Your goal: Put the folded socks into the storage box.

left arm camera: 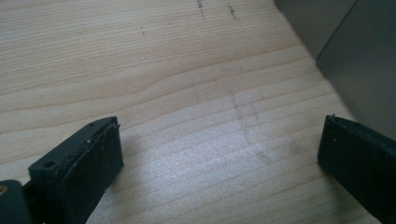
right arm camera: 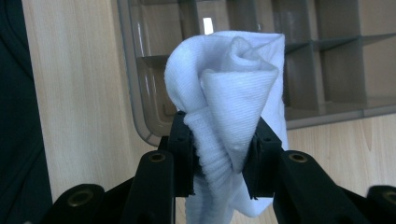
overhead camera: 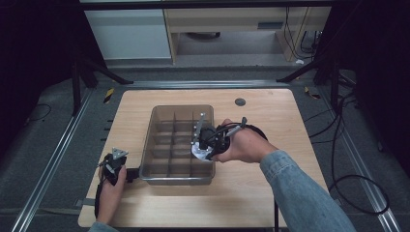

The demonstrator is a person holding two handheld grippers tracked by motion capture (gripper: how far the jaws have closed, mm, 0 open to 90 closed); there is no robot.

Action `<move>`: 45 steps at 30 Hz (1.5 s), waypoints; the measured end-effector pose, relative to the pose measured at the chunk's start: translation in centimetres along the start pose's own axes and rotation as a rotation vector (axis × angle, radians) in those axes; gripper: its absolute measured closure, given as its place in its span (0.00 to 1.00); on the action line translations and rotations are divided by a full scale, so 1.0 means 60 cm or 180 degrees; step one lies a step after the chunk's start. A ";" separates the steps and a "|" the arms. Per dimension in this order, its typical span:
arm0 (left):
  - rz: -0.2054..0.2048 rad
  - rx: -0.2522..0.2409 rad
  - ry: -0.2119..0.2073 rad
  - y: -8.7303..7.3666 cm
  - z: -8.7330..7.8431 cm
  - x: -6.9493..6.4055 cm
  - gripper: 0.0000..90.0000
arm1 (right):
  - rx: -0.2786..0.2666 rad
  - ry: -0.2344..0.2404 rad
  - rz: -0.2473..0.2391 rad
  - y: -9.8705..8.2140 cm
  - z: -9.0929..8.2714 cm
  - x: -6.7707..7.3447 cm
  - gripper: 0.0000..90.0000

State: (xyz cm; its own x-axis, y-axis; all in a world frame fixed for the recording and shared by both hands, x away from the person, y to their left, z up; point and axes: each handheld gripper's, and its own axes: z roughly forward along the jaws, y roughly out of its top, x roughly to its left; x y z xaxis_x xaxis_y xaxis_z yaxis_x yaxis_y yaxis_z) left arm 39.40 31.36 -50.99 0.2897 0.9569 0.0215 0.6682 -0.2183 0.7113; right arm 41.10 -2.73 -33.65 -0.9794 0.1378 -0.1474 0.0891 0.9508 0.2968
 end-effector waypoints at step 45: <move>0.0000 -0.0001 0.0000 0.000 0.000 0.000 0.00 | 0.0202 0.0487 -0.0091 0.027 0.083 0.021 0.74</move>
State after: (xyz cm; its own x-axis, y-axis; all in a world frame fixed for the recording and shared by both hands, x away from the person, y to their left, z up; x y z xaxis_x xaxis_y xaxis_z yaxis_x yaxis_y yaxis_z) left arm 39.40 31.36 -50.99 0.2897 0.9569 0.0215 0.6680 -0.2183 0.7114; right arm 40.90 0.39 -38.04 -0.9974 0.0713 -0.0080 0.0675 0.9700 0.2335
